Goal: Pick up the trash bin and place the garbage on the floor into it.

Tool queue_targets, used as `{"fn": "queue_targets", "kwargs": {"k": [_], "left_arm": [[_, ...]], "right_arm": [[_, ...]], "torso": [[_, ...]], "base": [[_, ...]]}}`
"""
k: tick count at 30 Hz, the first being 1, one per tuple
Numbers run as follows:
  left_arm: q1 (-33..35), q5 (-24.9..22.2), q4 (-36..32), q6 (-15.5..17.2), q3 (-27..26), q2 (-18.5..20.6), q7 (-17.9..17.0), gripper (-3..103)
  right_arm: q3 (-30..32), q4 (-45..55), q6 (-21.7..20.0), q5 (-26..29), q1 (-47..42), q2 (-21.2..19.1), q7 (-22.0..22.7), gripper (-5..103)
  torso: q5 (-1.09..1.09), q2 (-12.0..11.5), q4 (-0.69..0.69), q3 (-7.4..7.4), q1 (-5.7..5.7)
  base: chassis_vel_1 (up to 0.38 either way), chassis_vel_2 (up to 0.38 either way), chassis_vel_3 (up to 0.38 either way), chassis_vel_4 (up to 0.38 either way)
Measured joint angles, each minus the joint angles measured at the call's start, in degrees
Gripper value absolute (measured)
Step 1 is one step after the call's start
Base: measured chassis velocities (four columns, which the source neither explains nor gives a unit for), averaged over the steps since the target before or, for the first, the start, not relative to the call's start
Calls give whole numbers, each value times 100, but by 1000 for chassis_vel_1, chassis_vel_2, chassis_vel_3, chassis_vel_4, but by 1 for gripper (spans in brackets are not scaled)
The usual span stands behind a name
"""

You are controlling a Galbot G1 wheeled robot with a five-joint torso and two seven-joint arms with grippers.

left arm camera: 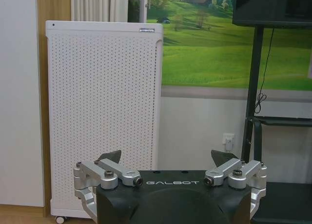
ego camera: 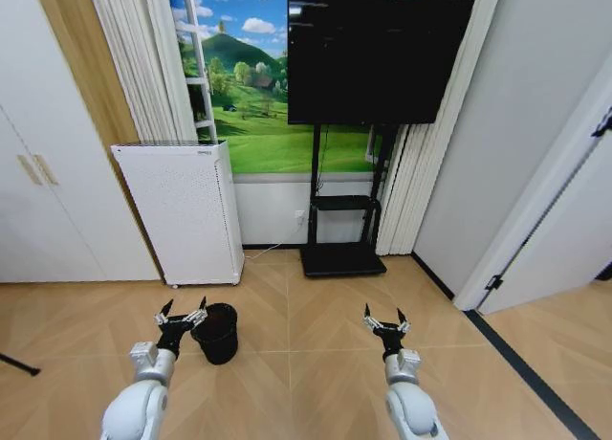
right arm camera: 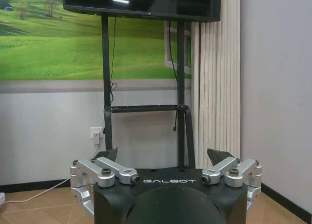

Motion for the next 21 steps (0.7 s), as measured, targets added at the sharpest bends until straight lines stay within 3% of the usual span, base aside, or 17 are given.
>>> {"fn": "queue_targets", "kwargs": {"k": [21], "left_arm": [[-66, -26, 28, 5, 16, 12, 0, 100]], "right_arm": [[34, -12, 15, -10, 10, -13, 21, 100]], "torso": [[0, 526, 0, 302, 224]], "base": [[0, 0, 0, 0]]}}
